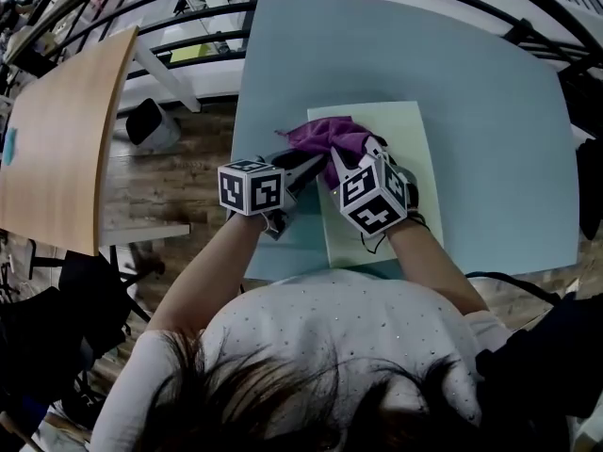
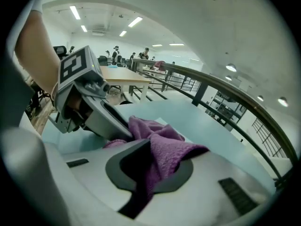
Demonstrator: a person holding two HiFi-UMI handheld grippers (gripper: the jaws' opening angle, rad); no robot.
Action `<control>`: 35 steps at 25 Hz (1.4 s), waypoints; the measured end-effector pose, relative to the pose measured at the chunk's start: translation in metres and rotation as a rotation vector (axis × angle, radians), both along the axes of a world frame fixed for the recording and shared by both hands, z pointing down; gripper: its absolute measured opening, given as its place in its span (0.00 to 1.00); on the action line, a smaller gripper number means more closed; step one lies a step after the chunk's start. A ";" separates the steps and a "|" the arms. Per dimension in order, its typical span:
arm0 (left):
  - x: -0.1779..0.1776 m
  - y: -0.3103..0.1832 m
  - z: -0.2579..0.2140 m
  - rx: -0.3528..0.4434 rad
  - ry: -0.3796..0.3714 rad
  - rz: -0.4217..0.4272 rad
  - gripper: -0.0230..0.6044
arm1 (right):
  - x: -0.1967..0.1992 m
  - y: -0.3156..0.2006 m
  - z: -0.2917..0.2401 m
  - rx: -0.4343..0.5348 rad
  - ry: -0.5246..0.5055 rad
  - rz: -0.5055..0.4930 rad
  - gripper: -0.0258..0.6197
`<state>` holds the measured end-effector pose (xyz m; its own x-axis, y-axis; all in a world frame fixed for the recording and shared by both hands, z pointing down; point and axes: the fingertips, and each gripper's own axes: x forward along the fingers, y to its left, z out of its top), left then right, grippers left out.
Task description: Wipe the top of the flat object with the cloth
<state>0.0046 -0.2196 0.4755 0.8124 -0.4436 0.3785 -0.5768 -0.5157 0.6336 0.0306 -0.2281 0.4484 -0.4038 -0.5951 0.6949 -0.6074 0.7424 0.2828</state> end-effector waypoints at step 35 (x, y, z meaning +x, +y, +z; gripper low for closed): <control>0.003 0.000 0.000 -0.015 0.023 0.006 0.30 | 0.215 -0.024 0.001 -0.007 0.055 0.574 0.07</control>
